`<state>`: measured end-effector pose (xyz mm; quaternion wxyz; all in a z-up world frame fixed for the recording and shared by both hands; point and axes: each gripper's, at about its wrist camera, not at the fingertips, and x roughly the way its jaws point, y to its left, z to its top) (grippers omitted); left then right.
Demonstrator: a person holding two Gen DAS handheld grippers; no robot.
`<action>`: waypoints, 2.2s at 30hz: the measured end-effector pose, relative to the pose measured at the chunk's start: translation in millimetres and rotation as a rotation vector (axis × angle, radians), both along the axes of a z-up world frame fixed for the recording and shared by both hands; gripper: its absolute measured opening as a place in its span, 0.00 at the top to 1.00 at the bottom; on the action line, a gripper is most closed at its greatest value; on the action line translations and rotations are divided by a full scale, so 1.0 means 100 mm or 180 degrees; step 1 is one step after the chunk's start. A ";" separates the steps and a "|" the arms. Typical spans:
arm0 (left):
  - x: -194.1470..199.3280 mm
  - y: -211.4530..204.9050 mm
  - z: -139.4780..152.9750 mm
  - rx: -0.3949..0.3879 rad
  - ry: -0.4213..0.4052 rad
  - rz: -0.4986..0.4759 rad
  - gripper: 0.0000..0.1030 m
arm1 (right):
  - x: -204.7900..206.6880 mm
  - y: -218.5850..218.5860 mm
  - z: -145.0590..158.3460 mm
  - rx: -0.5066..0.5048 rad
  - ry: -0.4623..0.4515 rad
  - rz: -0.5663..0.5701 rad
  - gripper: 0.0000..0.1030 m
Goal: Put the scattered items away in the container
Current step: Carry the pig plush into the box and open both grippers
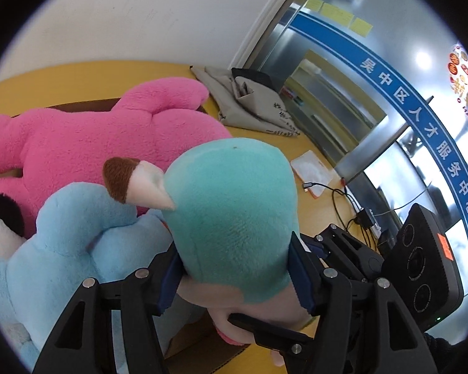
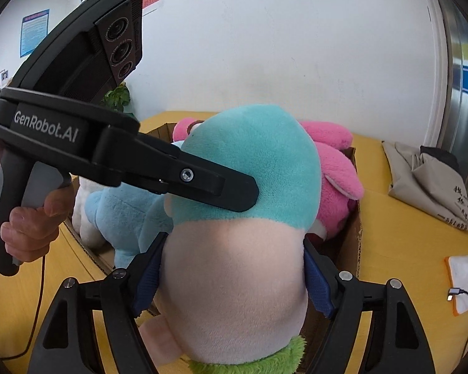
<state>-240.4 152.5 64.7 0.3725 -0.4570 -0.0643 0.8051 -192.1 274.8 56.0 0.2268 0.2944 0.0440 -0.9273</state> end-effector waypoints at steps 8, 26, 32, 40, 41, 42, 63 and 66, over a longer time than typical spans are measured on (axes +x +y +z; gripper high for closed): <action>-0.16 0.01 -0.21 0.0031 -0.0162 -0.0006 0.38 | -0.07 0.04 -0.06 -0.0145 -0.0268 -0.0152 0.11; -0.06 0.15 -0.07 -0.0167 0.0206 0.0206 0.34 | 0.24 0.15 0.21 0.0011 -0.0210 -0.0247 0.49; 0.01 0.12 0.12 -0.0298 0.0472 0.0307 0.34 | 0.19 0.29 0.14 -0.0180 -0.0247 -0.0263 0.43; -0.11 0.18 -0.26 -0.0323 0.0177 0.0312 0.28 | 0.12 0.41 -0.02 -0.0290 -0.0350 -0.0345 0.41; -0.09 0.20 -0.24 -0.0373 0.0201 0.0331 0.28 | 0.10 0.41 -0.03 -0.0263 -0.0351 -0.0341 0.41; -0.06 0.20 -0.22 -0.0429 0.0229 0.0367 0.28 | 0.09 0.40 -0.05 -0.0239 -0.0360 -0.0335 0.40; 1.07 -1.66 -0.45 -0.0754 0.0368 0.1151 0.40 | 0.37 0.21 -0.22 0.0301 -0.0538 -0.0873 0.33; 1.13 -1.66 -0.47 -0.0776 0.0423 0.1181 0.40 | 0.45 0.22 -0.23 0.0296 -0.0514 -0.0886 0.33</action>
